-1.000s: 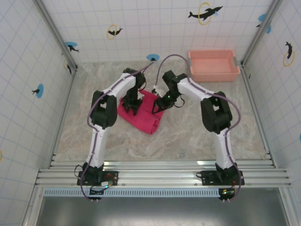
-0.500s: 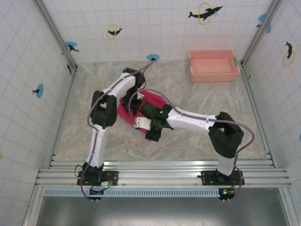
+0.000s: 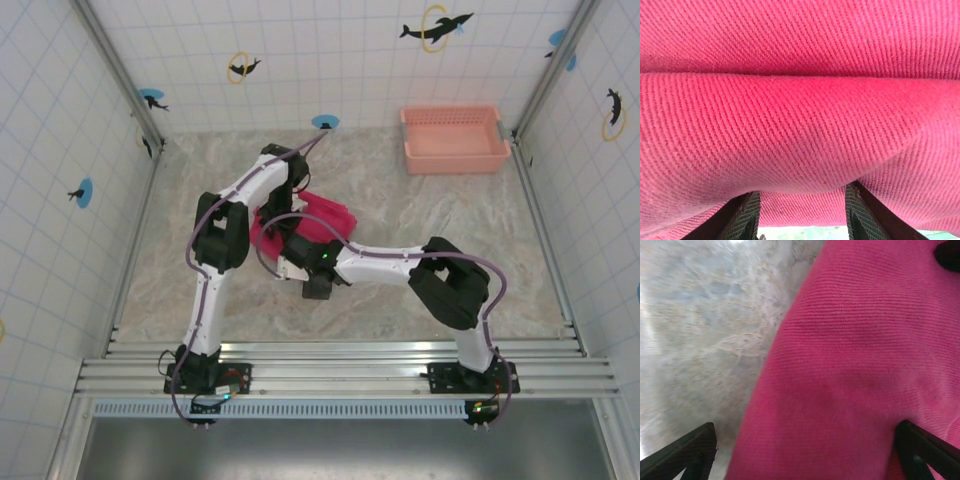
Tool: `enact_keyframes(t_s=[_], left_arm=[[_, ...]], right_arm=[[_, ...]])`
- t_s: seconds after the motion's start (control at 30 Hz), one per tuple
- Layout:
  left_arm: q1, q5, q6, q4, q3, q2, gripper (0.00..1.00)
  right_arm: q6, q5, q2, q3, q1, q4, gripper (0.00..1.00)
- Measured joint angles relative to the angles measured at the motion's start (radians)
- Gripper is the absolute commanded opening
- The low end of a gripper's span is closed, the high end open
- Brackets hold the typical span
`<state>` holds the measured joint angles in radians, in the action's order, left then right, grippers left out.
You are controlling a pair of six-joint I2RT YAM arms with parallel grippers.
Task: Roll up the long pants
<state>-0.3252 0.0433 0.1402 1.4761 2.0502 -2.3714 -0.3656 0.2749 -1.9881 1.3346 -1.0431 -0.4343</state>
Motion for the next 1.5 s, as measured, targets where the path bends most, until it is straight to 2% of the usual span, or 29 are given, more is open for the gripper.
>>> enact_keyframes(t_s=[0.07,0.13,0.23,0.37,0.63,0.8,0.97,1.07,1.2,1.37,1.5], left_arm=[[0.000,0.000,-0.010,0.000,0.000,0.000,0.47],[0.003,-0.004,-0.014,-0.001,-0.001,0.000,0.47],[0.009,-0.004,-0.023,-0.003,-0.003,0.000,0.47],[0.018,-0.002,-0.038,-0.016,-0.022,0.014,0.51],[0.041,0.017,-0.036,-0.045,-0.036,0.066,0.60],[0.060,0.007,-0.035,-0.053,-0.038,0.146,0.61],[0.064,-0.020,-0.035,-0.053,-0.040,0.215,0.62],[0.064,-0.027,-0.035,-0.053,-0.064,0.241,0.62],[0.064,-0.031,-0.030,-0.058,-0.119,0.264,0.61],[0.064,-0.031,-0.004,-0.092,-0.181,0.303,0.61],[0.064,-0.032,0.009,-0.094,-0.205,0.337,0.61]], right_arm=[[-0.006,0.034,-0.024,0.021,0.006,0.015,0.85],[-0.014,0.043,-0.047,0.049,0.016,0.014,0.72],[-0.023,0.019,-0.087,0.105,0.046,-0.018,0.57],[-0.032,-0.071,-0.101,0.160,0.092,-0.066,0.52],[-0.033,-0.337,-0.103,0.243,0.159,-0.177,0.37],[0.020,-0.612,-0.108,0.302,0.204,-0.310,0.33],[0.098,-0.875,-0.107,0.290,0.241,-0.366,0.32],[0.192,-1.045,-0.106,0.243,0.281,-0.326,0.31],[0.405,-1.238,-0.094,0.109,0.373,-0.130,0.32],[0.658,-1.340,-0.076,-0.043,0.495,0.139,0.32],[0.795,-1.349,-0.068,-0.101,0.563,0.300,0.32]])
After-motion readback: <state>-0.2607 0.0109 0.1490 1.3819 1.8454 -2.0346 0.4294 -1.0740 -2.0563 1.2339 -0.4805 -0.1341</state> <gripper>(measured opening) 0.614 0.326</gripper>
